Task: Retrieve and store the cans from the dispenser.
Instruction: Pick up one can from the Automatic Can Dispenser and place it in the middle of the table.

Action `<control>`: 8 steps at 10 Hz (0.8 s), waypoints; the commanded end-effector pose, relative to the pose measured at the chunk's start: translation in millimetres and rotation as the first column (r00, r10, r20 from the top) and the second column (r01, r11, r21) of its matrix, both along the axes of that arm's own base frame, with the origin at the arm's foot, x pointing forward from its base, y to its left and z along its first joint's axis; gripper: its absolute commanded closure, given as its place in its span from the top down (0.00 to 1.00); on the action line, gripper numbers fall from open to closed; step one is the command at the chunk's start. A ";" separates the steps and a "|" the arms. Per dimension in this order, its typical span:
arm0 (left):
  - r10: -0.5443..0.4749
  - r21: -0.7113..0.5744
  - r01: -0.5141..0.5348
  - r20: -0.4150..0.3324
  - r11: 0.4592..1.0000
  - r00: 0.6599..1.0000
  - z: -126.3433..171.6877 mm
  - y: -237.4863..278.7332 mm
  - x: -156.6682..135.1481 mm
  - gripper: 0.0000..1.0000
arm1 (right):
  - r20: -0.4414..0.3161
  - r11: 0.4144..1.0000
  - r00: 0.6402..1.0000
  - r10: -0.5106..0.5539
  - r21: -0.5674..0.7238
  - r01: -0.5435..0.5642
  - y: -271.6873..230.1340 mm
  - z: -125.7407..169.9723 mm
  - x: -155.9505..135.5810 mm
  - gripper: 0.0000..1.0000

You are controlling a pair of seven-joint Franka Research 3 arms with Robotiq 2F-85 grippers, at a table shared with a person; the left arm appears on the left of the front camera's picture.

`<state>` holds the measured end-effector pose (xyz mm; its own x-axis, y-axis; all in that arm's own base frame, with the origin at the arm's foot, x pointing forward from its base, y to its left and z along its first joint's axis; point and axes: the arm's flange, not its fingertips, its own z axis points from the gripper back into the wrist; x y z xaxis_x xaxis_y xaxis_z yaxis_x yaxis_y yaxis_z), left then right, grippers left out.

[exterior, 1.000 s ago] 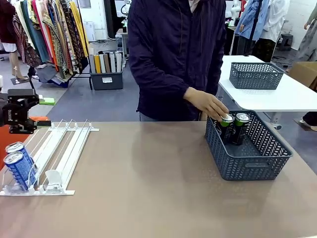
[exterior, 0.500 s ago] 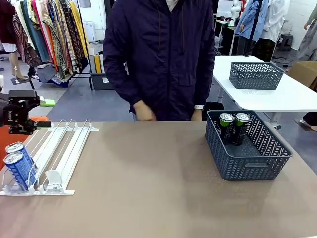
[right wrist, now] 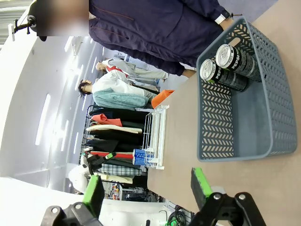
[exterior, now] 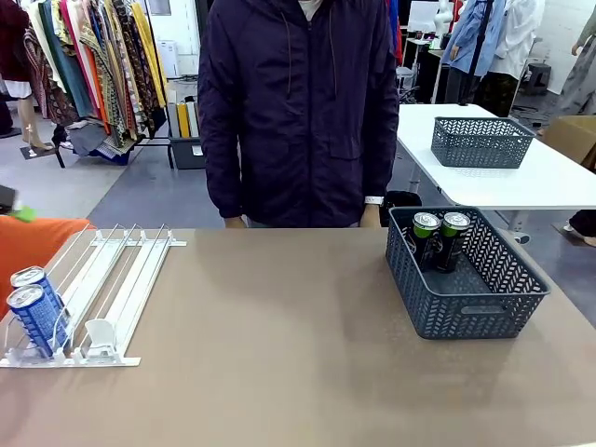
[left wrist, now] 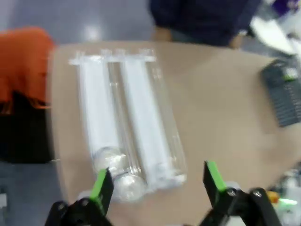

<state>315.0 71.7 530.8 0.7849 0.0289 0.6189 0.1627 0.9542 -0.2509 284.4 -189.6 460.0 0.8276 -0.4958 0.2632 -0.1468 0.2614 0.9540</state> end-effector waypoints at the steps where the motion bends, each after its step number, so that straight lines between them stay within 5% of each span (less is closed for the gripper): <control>1: 0.125 0.240 -0.109 -0.055 0.965 0.991 -19.7 7.5 -46.3 1.00 | 0.011 1.000 1.000 -0.005 0.014 0.005 0.3 2.8 0.1 1.00; 2: 0.242 0.327 -0.196 -0.105 0.925 0.965 -25.1 9.2 -52.5 1.00 | 0.011 1.000 1.000 -0.005 0.014 0.005 0.3 2.8 0.1 1.00; 3: 0.265 0.313 -0.235 -0.056 0.920 0.963 -25.2 4.7 -48.3 1.00 | 0.011 1.000 1.000 -0.005 0.014 0.005 0.3 2.8 0.1 1.00; 4: 0.134 0.252 -0.122 -0.028 0.960 0.991 14.9 29.3 -21.0 1.00 | 0.011 1.000 1.000 -0.005 0.014 0.005 0.3 2.8 0.1 1.00; 8: 0.134 0.252 -0.122 -0.028 0.960 0.991 14.9 29.3 -21.0 1.00 | 0.011 1.000 1.000 -0.005 0.014 0.005 0.3 2.8 0.1 1.00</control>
<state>296.4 94.5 544.7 0.8180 -0.0090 0.5752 0.0062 1.0000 0.0069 284.4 -189.6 460.1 0.8276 -0.4957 0.2632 -0.1470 0.2611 0.9540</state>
